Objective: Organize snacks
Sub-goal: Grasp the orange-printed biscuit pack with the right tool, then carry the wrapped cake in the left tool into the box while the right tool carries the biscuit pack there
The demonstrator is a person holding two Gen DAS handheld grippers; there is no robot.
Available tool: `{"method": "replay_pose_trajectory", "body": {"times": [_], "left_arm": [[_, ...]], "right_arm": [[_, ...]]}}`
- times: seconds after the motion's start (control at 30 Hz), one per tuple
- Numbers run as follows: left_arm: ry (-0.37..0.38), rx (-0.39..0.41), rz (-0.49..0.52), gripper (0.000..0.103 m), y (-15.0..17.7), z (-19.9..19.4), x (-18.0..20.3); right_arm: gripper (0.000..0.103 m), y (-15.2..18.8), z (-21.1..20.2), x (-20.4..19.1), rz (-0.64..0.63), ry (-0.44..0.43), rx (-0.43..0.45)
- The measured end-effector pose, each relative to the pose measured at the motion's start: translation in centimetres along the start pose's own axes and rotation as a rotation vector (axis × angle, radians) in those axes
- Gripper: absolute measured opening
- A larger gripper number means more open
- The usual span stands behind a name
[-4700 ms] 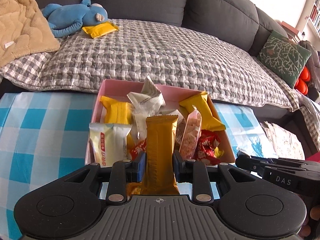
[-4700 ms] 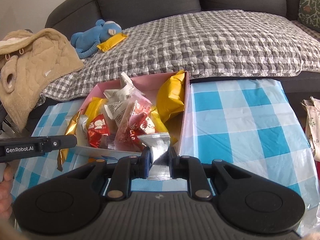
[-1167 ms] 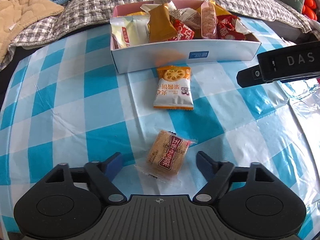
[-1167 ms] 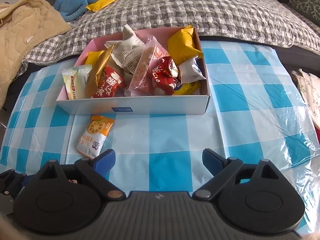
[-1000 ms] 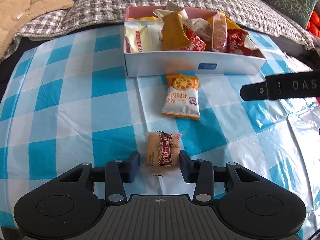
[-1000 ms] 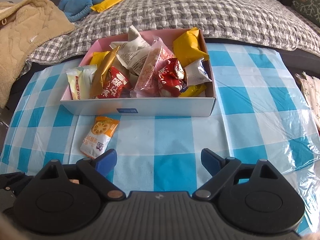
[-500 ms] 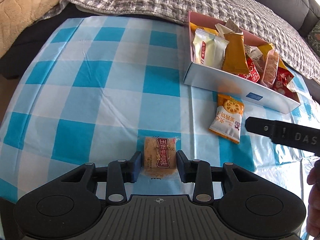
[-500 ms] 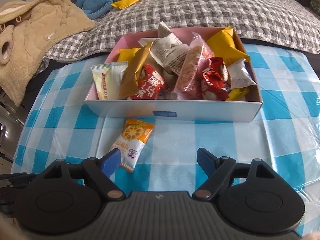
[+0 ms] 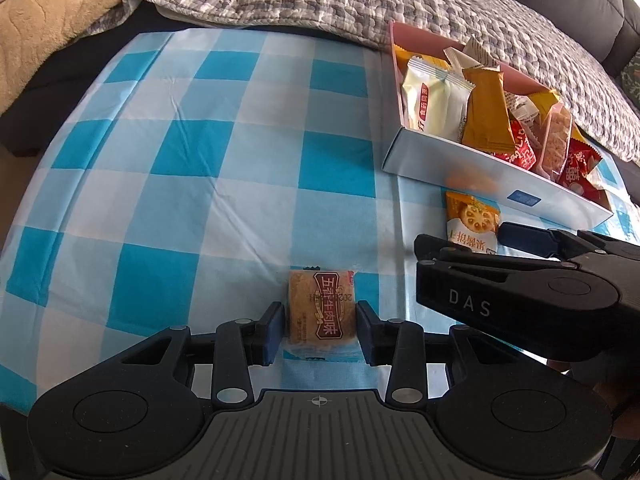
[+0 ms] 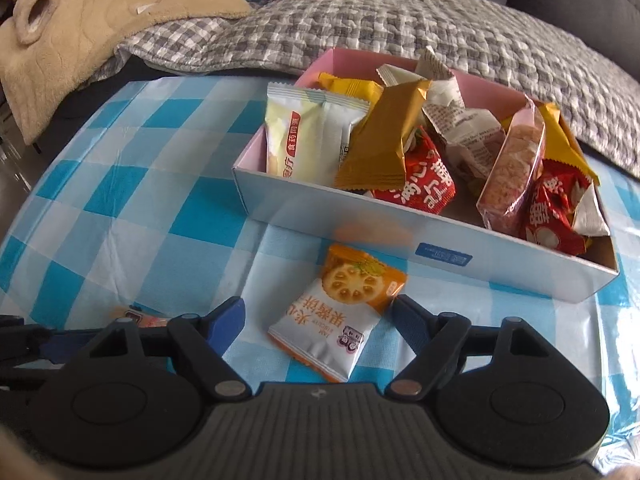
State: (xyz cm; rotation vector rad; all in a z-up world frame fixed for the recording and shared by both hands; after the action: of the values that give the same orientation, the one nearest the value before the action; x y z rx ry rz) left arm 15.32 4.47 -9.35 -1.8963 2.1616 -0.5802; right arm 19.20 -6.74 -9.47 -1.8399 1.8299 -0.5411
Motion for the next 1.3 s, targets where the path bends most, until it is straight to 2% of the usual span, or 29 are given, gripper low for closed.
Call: {"method": "replay_pose_trajectory", "body": {"times": [0.1,0.17,0.53,0.8,0.93,1.3], "left_arm": [[0.018,-0.003,-0.030,0.038,-0.2,0.0,-0.3],[0.027,-0.002,-0.057,0.038,-0.3,-0.1,-0.6],[0.022,0.004,-0.055,0.038,-0.4,0.0,-0.7],[-0.074,0.032,0.044,0.037,-0.8,0.5,-0.1],[-0.063,0.039,0.028,0.032,-1.2,0.6,-0.3],[-0.053,0.057,0.035,0.032,-1.6,-0.3,0.5]], "right_arm": [[0.045,-0.4,0.0,0.5,-0.028,0.027,0.027],[0.037,-0.6,0.0,0.9,-0.026,0.021,0.028],[0.036,-0.9,-2.1,1.9,0.069,-0.085,0.009],[0.036,-0.3,-4.2,3.6,0.145,-0.148,0.006],[0.036,-0.1,-5.5,4.7,0.173,-0.173,0.013],[0.036,-0.5,-8.6,8.5,0.248,-0.206,0.054]]}}
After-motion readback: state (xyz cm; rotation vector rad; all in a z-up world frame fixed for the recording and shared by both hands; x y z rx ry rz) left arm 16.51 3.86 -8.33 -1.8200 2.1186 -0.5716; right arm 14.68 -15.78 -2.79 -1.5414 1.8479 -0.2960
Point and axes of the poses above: each gripper's, at about its wrist camera, not at the fingertips, and z roughly the way its jaws point, x to its right, y to its underside, the point moved 9 cm from there along z, roughly the way its jaws point, and after that the axes turned 7 degrees about z, right-handed, at the moved point
